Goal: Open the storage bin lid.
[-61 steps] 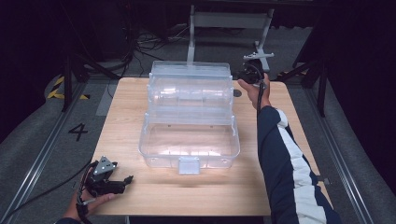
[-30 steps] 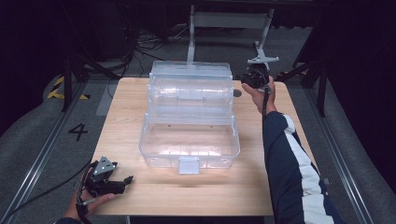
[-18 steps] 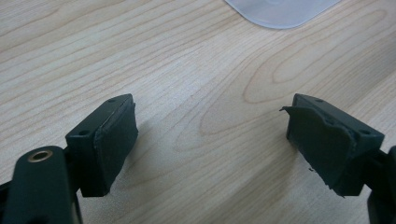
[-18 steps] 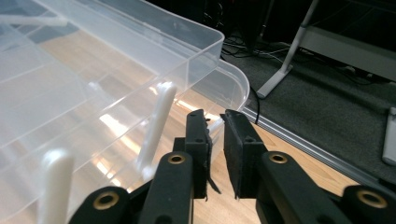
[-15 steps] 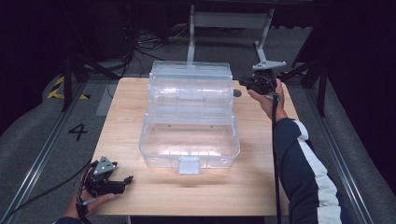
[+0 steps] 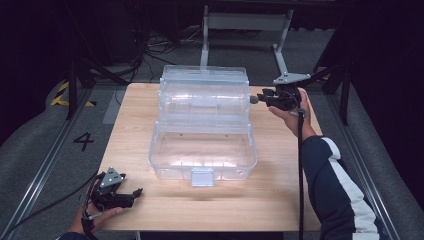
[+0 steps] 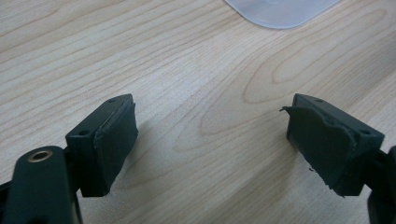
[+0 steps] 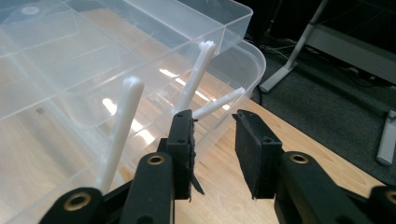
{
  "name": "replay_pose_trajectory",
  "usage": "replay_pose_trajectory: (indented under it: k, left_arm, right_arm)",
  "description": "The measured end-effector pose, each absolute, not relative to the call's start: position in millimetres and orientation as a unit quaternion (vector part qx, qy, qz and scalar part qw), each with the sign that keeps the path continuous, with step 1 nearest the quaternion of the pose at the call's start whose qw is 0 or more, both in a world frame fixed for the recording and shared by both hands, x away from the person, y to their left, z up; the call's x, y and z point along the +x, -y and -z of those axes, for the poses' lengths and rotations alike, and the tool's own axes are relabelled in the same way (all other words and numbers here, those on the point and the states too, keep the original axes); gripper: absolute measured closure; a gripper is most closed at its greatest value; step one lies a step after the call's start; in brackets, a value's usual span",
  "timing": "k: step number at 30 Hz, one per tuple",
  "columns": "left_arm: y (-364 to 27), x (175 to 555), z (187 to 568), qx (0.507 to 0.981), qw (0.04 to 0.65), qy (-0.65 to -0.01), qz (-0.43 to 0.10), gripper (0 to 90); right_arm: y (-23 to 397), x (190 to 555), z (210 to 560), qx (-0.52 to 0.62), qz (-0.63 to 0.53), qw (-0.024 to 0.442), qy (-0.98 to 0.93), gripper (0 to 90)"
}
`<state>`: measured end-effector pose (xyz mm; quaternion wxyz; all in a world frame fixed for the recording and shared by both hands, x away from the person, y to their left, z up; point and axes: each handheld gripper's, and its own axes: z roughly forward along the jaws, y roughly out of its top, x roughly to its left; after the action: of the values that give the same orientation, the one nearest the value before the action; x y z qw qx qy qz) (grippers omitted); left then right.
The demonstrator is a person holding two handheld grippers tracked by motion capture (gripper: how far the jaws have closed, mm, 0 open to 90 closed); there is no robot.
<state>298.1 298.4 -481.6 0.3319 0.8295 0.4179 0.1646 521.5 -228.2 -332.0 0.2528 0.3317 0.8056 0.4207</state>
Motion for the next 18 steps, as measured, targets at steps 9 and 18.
replay_pose_trajectory:
  k: [9,18]
  left_arm:
    - [-298.5,298.1,481.6,0.83,0.332,-0.418,-0.165,16.7]
    - [-298.4,298.1,481.6,0.83,0.332,-0.418,-0.165,16.7]
  right_arm:
    - [238.0,504.7,335.8,0.325,-0.41,0.261,-0.811,59.0]
    - [246.7,481.5,342.4,0.318,-0.394,0.265,-0.821,49.5]
